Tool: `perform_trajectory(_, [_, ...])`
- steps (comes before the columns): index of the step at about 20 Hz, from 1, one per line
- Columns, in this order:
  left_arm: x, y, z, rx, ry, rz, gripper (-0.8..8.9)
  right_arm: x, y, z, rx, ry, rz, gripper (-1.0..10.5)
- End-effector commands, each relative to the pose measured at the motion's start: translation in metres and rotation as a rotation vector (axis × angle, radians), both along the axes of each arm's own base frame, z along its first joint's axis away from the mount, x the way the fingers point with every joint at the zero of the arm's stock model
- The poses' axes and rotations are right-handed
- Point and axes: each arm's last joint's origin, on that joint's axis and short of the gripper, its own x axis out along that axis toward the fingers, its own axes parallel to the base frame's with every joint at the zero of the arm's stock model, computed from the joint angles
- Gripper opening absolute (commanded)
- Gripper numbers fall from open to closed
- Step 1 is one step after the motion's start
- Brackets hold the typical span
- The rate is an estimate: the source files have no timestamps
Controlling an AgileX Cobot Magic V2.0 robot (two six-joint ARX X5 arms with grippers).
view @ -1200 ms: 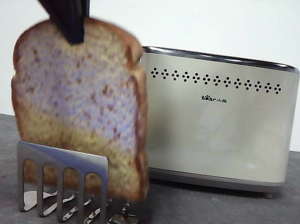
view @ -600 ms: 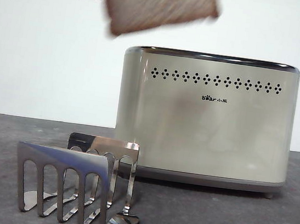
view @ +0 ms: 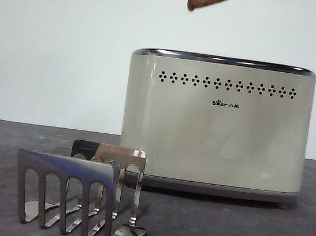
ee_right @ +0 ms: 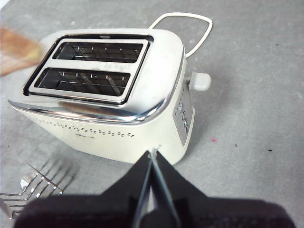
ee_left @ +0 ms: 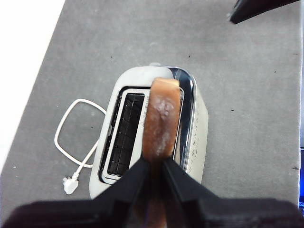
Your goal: Pick up a slice of bread from the rack,put the bread on the toaster,press the button
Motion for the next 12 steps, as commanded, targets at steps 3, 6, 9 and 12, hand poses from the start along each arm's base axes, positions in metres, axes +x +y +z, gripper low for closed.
perform_trajectory(3, [0.019,-0.013,-0.016,0.053,0.016,0.0,-0.09,0.0,0.0,0.001,-0.005,-0.006,0.01,-0.1])
perform_trajectory(6, [0.032,-0.02,-0.028,0.083,0.039,0.015,-0.09,0.0,0.0,0.001,-0.005,-0.006,0.01,-0.1])
perform_trajectory(9, [0.042,-0.027,-0.034,0.078,0.031,0.021,-0.09,0.0,0.0,0.001,-0.005,-0.006,0.01,-0.1])
perform_trajectory(12, [0.045,-0.03,-0.038,0.092,0.034,0.012,-0.09,0.0,0.0,0.001,-0.006,-0.007,0.01,-0.1])
